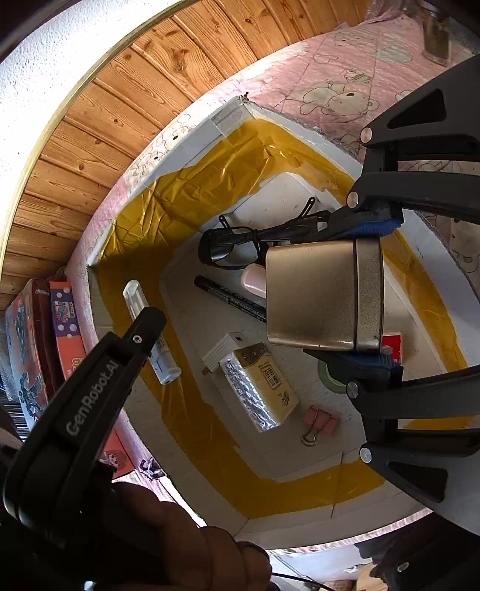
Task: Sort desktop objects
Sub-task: 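Open the left tool to drop the tube while the right tool releases the gold cube into the box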
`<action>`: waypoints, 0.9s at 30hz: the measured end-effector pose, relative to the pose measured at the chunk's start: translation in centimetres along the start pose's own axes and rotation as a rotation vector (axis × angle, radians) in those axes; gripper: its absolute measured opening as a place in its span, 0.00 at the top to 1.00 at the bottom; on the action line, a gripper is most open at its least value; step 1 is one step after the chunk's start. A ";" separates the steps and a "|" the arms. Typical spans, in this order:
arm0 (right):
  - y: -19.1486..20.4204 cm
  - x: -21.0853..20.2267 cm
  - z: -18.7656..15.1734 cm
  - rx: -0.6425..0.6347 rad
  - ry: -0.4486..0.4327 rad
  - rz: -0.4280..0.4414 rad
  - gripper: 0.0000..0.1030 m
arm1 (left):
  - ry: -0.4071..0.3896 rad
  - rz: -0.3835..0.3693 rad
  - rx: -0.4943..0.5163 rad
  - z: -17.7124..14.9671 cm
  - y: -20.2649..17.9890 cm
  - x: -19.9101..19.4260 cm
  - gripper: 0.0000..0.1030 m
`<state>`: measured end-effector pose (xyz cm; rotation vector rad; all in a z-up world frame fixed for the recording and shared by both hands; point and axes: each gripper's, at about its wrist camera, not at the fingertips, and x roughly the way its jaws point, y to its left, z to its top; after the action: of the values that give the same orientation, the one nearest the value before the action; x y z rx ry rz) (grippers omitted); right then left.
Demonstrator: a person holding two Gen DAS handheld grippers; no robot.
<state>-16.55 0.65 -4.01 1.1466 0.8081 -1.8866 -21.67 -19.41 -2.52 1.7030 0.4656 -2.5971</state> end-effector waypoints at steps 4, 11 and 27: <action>-0.3 0.7 0.2 -0.032 0.032 -0.002 0.52 | 0.043 0.024 0.009 0.8 0.2 2.1 0.82; -0.7 1.4 0.6 -0.079 0.087 0.004 0.52 | 0.065 0.090 0.040 1.7 -0.6 4.4 0.82; -1.3 -0.3 0.8 -0.022 0.082 0.036 0.45 | 0.080 0.145 0.063 1.8 -1.5 4.9 0.65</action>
<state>-17.87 0.74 -3.33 1.2231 0.8455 -1.8068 -25.53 -17.59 -5.94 1.7916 0.2533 -2.4764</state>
